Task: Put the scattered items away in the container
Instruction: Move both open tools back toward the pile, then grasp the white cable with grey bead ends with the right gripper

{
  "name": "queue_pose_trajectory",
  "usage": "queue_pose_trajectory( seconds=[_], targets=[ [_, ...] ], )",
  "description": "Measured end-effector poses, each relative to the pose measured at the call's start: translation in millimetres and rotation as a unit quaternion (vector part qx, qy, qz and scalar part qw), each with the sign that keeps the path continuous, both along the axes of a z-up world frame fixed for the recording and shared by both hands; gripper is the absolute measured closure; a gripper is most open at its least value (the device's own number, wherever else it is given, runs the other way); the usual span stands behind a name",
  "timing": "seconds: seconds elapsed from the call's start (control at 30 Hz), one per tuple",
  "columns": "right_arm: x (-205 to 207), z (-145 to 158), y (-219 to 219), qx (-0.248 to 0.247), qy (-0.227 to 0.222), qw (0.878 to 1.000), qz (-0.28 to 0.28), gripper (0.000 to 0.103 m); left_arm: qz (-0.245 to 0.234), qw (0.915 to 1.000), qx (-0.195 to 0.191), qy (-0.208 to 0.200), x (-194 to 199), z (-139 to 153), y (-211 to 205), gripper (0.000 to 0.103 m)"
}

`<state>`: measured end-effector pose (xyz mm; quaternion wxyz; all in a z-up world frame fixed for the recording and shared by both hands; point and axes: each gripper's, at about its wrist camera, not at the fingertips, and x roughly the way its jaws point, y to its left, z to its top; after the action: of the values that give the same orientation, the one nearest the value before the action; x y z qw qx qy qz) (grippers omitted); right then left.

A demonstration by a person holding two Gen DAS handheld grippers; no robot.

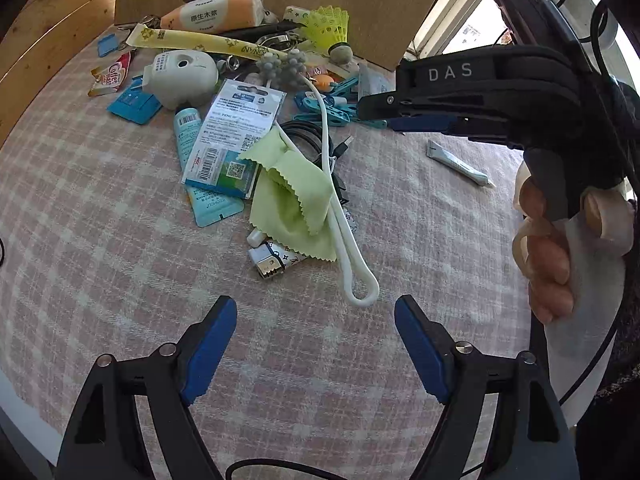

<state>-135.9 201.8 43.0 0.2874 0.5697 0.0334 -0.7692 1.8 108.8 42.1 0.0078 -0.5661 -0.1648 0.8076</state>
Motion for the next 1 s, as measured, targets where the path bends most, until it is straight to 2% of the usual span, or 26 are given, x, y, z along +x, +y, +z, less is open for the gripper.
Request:
queue_pose_trajectory(
  seconds=[0.37,0.43,0.6,0.67,0.7,0.77,0.83,1.0],
  targets=[
    [-25.2,-32.2,-31.3,0.003,-0.047,0.999,0.006,0.073,-0.007,0.9998,0.001,-0.02,-16.3,-16.9,15.8,0.024],
    [-26.3,-35.2,-34.7,0.004,-0.05,0.999,0.01,0.073,-0.007,0.9997,0.002,-0.025,-19.0,-19.6,17.8,0.031],
    [-29.6,-39.5,-36.2,0.004,-0.055,0.998,0.011,0.077,-0.014,0.9995,0.0,-0.03,-25.5,-23.3,24.7,0.039],
    [-32.0,-41.9,-34.5,0.002,-0.061,0.998,0.008,0.082,-0.018,0.9993,0.004,-0.033,-27.0,-25.3,27.0,0.048],
    [-33.0,-43.0,-33.6,-0.003,-0.068,0.998,0.007,0.083,-0.018,0.9992,0.006,-0.034,-27.1,-26.3,27.5,0.056],
    [-34.2,-44.1,-32.3,-0.011,-0.078,0.997,0.008,0.091,-0.018,0.9992,0.008,-0.033,-26.1,-26.7,28.0,0.063],
    [-33.5,-43.1,-31.6,-0.014,-0.083,0.996,0.019,0.095,-0.022,0.999,0.017,-0.034,-24.8,-26.5,28.2,0.081],
    [-30.2,-36.8,-23.4,-0.038,-0.098,0.994,0.012,0.095,-0.026,0.999,0.029,-0.024,-16.3,-21.2,29.9,0.082]
  ],
)
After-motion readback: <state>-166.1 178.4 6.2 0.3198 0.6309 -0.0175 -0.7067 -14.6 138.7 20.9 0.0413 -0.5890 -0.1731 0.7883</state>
